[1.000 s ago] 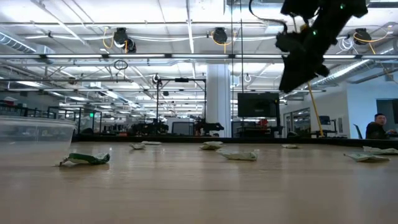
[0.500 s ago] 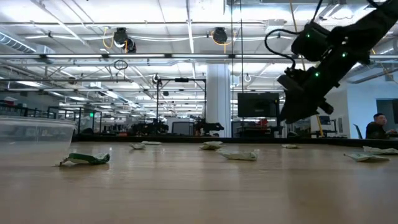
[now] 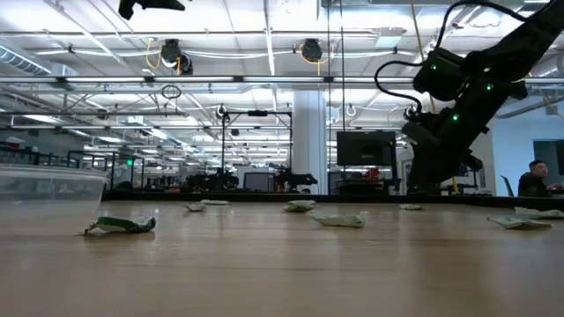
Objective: Pick and place Stevia / Truvia into bins
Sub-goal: Put the light green stevia packet into the transparent bin
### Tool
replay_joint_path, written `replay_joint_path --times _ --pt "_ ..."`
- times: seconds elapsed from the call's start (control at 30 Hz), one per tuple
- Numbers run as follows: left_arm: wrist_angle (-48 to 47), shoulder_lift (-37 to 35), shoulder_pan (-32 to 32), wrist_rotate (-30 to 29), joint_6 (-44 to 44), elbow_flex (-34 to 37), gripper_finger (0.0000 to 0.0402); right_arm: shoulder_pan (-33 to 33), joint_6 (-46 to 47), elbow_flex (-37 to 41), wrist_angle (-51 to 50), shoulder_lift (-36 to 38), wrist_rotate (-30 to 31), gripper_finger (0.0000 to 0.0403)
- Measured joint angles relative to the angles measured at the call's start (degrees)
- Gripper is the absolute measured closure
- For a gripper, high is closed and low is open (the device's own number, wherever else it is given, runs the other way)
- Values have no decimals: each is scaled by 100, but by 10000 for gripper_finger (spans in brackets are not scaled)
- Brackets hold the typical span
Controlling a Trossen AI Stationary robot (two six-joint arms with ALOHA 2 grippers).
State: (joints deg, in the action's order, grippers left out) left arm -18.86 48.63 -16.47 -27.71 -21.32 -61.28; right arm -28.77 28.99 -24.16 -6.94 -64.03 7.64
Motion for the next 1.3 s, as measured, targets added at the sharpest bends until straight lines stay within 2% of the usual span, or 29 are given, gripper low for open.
replay_joint_path --times 0.07,0.17,0.27,0.5,0.77,1.07,1.2,1.3 --pt "-61 -1 -139 180 -47 0 274 -4 -6 81 49 -111 157 255" --pt "-80 6 -269 361 -32 0 275 2 30 274 507 -245 73 255" --pt "-78 6 -356 381 -21 0 275 54 29 440 934 -318 -21 257" --pt "-93 10 -393 390 0 0 275 74 27 739 1071 -435 147 270" --pt "-102 10 -393 388 -44 0 275 87 301 1340 2588 -468 129 286" --pt "-104 10 -393 388 -175 0 275 87 -276 1490 3025 -733 129 284" --pt "-108 10 -393 388 -306 0 275 86 -483 1489 3255 -1024 161 303" --pt "-108 10 -393 386 -324 0 275 83 -549 1484 3334 -1177 183 335"
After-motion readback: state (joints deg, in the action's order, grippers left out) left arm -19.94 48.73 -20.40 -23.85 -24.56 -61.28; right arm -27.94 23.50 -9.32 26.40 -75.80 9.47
